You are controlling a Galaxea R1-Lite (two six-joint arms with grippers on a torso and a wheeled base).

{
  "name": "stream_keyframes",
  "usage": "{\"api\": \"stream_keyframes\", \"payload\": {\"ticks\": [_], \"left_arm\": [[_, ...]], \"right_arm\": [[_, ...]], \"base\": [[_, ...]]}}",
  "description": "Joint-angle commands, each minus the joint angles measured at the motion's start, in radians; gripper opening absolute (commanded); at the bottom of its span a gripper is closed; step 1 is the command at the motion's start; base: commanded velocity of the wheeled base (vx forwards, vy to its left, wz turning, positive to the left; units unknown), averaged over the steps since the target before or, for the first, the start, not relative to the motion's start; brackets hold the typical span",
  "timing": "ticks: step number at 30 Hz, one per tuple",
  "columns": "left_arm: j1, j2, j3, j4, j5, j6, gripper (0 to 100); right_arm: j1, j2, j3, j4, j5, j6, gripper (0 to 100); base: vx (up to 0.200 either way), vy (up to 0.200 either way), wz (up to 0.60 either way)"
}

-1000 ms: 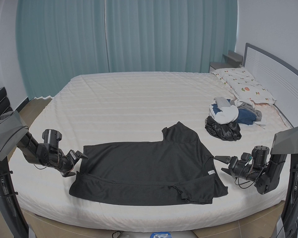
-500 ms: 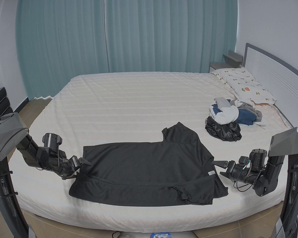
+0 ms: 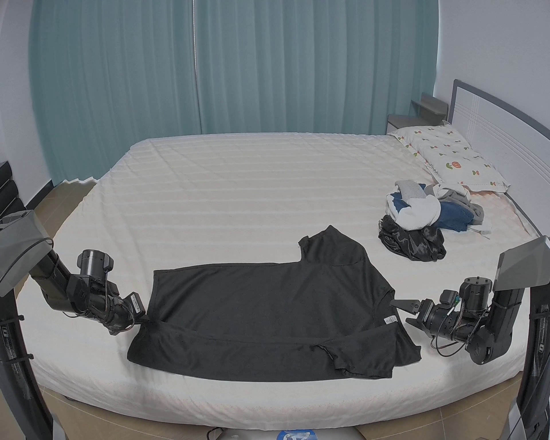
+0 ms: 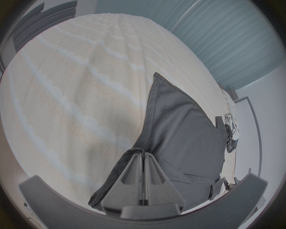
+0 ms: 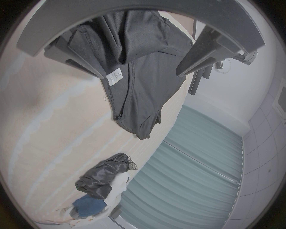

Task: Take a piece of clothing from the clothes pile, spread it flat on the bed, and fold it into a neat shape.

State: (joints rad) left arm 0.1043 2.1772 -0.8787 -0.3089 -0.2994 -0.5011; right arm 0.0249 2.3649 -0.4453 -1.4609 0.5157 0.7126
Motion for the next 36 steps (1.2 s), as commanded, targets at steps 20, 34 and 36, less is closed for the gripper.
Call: {"api": "stream_keyframes", "payload": {"ticks": [20,34,36], "left_arm": [[0.017,0.004,0.009,-0.004,-0.011,-0.103,0],[0.017,0.004,0.01,-0.004,-0.011,-0.103,0],[0.017,0.004,0.01,-0.004,-0.011,-0.103,0]], "right_arm": [[0.043,0.082,-0.024,-0.101,0.003,-0.125,100],[0.063,0.14,-0.01,-0.101,0.006,-0.248,100],[0.063,0.139,-0.012,-0.101,0.006,-0.248,0]], "base": [[0.0,0.0,0.0],[0.0,0.0,0.0],[0.0,0.0,0.0]]}}
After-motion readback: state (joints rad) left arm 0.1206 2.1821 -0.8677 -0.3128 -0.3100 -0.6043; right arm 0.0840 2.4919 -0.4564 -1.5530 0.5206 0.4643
